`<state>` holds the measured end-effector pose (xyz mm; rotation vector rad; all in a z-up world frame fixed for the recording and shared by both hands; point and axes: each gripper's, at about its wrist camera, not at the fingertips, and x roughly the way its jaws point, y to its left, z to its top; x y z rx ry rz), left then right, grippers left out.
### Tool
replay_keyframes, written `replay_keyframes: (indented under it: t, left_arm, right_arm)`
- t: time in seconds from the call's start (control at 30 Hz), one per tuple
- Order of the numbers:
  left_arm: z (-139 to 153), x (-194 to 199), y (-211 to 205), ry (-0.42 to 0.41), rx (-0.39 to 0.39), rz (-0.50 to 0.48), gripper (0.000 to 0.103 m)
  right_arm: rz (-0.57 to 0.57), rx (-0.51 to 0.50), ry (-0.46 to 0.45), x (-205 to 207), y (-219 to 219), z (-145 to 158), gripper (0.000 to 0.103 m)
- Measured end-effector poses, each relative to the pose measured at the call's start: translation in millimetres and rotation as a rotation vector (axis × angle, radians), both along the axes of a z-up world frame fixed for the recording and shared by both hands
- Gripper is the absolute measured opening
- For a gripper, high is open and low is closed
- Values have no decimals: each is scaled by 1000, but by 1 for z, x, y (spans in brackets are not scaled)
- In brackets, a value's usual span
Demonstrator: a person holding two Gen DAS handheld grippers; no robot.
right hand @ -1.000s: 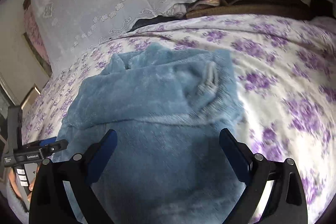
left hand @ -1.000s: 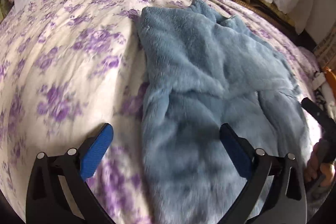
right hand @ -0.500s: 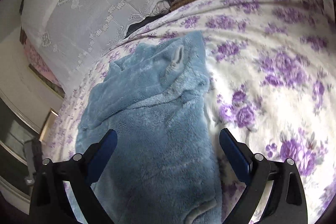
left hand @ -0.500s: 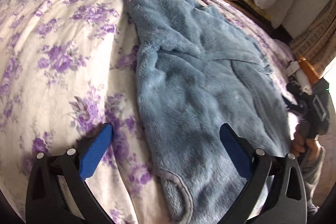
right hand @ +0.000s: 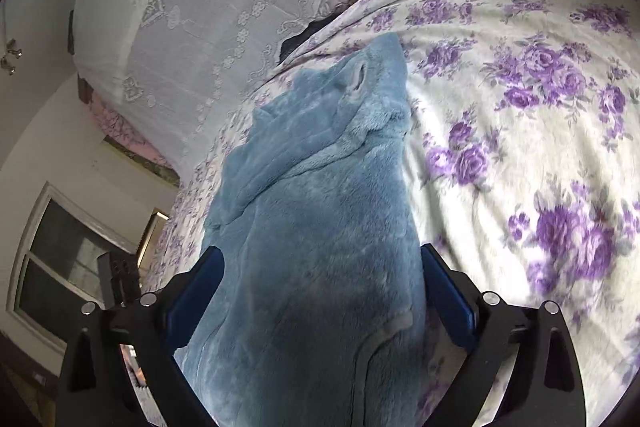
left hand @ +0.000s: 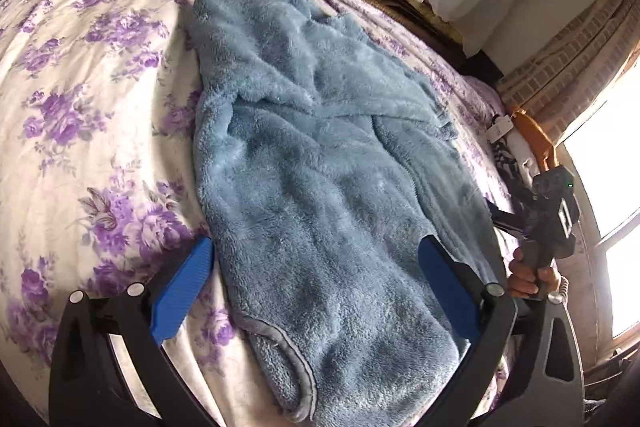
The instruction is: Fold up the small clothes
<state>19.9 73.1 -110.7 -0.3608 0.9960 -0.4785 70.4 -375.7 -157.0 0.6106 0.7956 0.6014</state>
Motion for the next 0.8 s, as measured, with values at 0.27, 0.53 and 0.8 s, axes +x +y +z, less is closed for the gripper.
replay_keyframes:
  t: [0.27, 0.53, 0.8]
  left_arm:
    - [-11, -21, -23, 53, -25, -122, 98]
    - [-10, -46, -36, 1, 30, -127, 70]
    - [-15, -49, -34, 24, 42, -122, 55]
  right_arm:
    - [56, 10, -14, -31, 1, -6, 85]
    - [120, -47, -44, -57, 7, -9, 84]
    - [136, -92, -57, -66, 14, -11, 30]
